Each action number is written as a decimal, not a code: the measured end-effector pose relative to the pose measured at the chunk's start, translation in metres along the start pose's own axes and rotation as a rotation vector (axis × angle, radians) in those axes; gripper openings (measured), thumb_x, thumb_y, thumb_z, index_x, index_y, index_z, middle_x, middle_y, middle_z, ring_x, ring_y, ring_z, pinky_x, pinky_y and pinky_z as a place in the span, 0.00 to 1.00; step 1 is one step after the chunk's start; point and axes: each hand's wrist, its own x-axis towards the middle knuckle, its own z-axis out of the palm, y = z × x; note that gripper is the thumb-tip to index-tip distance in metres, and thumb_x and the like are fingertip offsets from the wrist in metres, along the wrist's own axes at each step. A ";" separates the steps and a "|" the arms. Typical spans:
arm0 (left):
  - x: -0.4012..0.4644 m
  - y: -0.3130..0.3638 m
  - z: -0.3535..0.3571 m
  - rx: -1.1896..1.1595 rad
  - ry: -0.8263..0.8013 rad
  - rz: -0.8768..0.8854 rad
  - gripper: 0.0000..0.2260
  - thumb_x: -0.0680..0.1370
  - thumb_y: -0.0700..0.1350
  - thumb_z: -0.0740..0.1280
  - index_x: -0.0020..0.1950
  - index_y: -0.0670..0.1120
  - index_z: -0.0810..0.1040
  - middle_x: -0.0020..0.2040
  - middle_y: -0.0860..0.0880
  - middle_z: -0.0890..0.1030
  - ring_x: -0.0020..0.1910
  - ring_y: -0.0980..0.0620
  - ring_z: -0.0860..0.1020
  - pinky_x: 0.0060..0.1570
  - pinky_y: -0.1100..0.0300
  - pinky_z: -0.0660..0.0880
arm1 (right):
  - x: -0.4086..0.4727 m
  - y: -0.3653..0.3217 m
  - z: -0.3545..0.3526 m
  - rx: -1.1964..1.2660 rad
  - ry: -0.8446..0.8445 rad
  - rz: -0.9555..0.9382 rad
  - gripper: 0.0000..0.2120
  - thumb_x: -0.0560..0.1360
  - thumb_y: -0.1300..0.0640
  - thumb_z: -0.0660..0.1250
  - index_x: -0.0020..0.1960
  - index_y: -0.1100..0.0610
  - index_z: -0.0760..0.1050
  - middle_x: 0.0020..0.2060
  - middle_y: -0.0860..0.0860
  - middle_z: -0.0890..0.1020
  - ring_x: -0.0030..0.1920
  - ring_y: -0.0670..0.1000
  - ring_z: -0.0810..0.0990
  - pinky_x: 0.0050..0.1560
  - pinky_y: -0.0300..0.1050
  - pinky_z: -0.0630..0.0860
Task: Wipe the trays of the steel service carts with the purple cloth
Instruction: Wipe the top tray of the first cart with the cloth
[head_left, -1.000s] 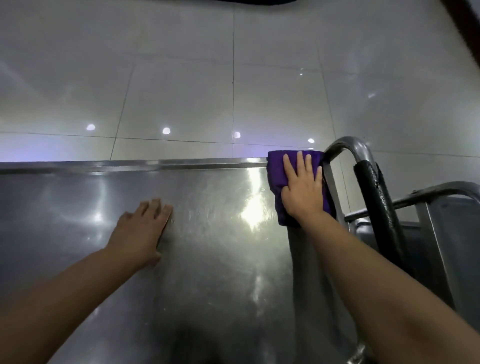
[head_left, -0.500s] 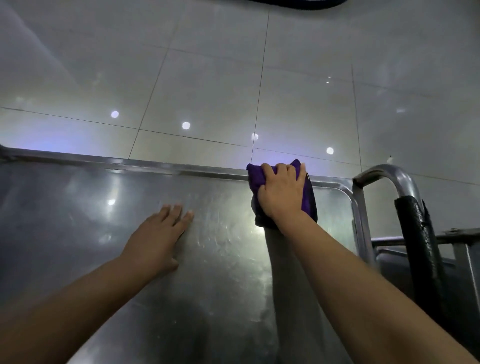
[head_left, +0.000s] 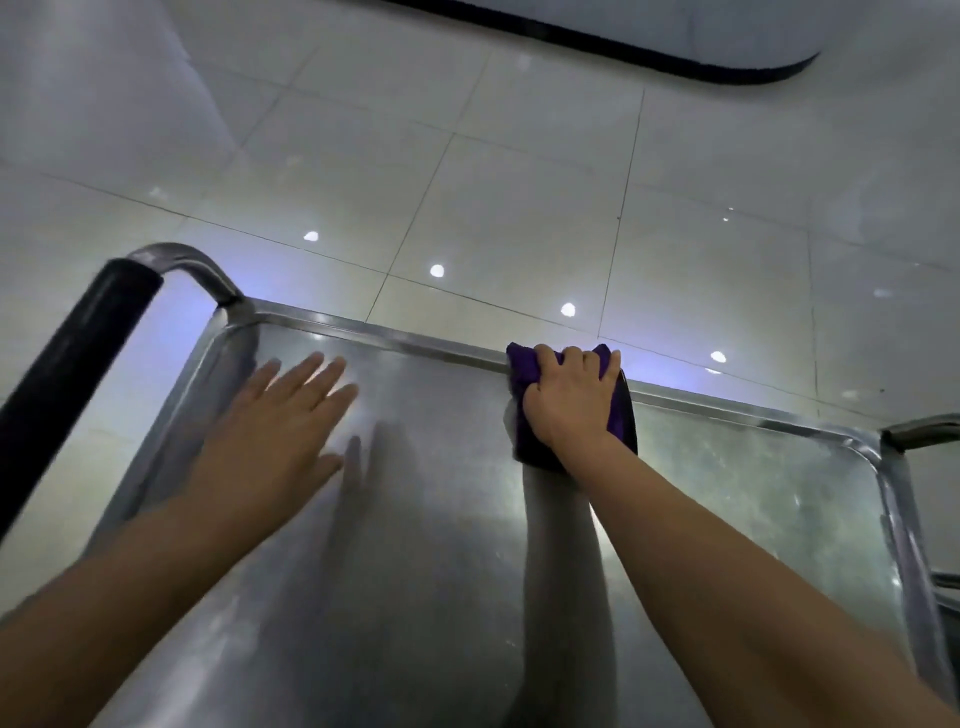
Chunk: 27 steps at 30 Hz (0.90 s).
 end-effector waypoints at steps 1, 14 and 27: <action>-0.008 -0.023 -0.004 0.004 0.017 -0.055 0.32 0.60 0.46 0.82 0.62 0.40 0.78 0.64 0.38 0.76 0.63 0.37 0.75 0.61 0.38 0.67 | 0.002 -0.019 0.000 0.003 -0.010 -0.002 0.22 0.75 0.56 0.55 0.68 0.53 0.66 0.61 0.57 0.73 0.66 0.61 0.66 0.74 0.64 0.40; -0.112 -0.176 0.011 -0.001 0.109 -0.304 0.35 0.58 0.40 0.82 0.63 0.39 0.77 0.64 0.37 0.75 0.58 0.32 0.77 0.53 0.37 0.71 | 0.013 -0.227 0.011 -0.039 -0.034 -0.091 0.22 0.76 0.55 0.54 0.70 0.54 0.65 0.64 0.58 0.72 0.68 0.61 0.66 0.74 0.63 0.44; -0.129 -0.192 0.033 -0.163 0.248 -0.372 0.39 0.58 0.33 0.80 0.69 0.41 0.72 0.70 0.43 0.69 0.63 0.38 0.75 0.34 0.50 0.80 | 0.015 -0.356 0.032 -0.028 -0.034 -0.277 0.28 0.76 0.54 0.55 0.75 0.52 0.57 0.67 0.58 0.69 0.69 0.61 0.63 0.74 0.63 0.42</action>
